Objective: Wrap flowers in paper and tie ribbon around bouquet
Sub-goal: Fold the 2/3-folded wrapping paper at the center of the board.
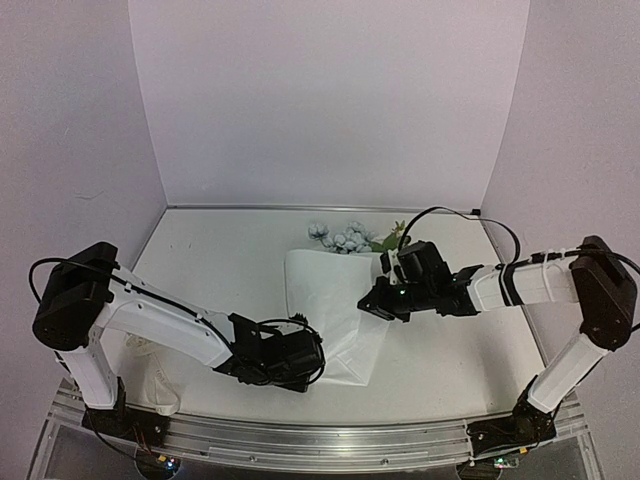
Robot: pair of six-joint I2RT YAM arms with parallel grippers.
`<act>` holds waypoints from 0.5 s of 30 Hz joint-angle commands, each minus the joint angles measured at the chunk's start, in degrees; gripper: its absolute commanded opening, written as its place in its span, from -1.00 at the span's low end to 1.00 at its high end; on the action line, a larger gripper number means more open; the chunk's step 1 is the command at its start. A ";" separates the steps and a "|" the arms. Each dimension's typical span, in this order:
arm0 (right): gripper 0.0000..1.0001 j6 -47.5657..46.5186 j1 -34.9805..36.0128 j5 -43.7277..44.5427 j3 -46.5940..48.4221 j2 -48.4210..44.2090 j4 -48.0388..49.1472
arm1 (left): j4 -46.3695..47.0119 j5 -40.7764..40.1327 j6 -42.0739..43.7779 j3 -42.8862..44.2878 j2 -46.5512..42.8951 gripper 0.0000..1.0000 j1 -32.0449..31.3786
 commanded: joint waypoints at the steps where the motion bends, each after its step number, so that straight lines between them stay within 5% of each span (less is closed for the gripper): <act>1: -1.00 -1.21 -0.38 1.05 1.99 -1.73 -1.15 | 3.82 0.72 1.10 -0.38 -1.51 0.05 -0.32; 11: -1.00 -3.77 -0.83 3.40 -0.49 -1.83 -3.67 | 4.39 2.01 2.10 -0.33 0.21 -0.18 -0.28; 15: -1.00 -4.01 -1.16 3.23 -0.23 -0.90 -3.91 | 1.05 0.88 0.97 0.76 0.82 -0.03 -0.32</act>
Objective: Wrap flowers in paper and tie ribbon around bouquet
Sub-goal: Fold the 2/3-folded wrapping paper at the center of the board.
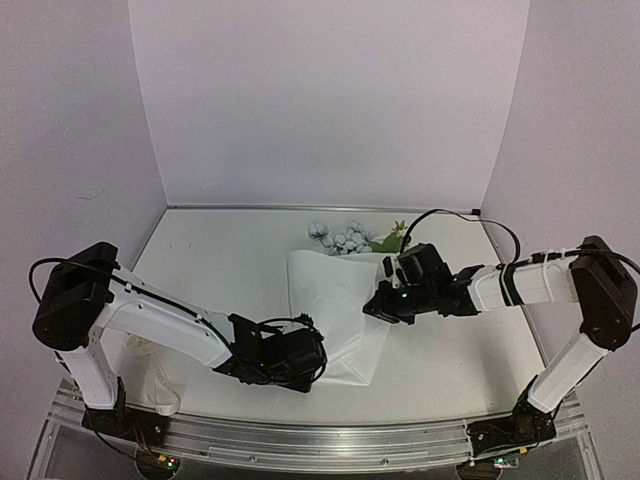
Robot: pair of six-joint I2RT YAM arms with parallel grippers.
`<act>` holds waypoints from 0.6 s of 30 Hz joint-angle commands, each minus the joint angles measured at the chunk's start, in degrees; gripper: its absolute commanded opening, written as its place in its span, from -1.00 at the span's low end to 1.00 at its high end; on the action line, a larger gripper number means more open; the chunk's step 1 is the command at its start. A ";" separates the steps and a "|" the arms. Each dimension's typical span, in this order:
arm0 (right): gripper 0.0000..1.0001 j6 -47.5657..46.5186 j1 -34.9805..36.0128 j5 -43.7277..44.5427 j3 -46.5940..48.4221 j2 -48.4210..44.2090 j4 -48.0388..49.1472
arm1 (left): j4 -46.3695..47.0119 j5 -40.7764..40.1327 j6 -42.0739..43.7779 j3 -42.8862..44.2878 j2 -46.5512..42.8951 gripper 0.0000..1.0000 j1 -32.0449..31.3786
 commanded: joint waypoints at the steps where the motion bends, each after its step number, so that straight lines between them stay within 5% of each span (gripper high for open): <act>1: -1.00 -1.48 -0.59 1.59 0.20 -0.64 -0.55 | -2.56 -1.18 -0.64 1.11 0.91 -0.04 -0.31; 7: -1.00 -1.49 -0.60 1.73 0.64 0.50 -0.63 | -2.26 -0.16 -0.57 1.47 2.63 -0.25 -0.33; 18: -1.00 -2.18 -1.12 2.26 -0.27 1.97 -0.63 | -2.60 0.27 0.72 2.19 2.96 -0.98 -0.28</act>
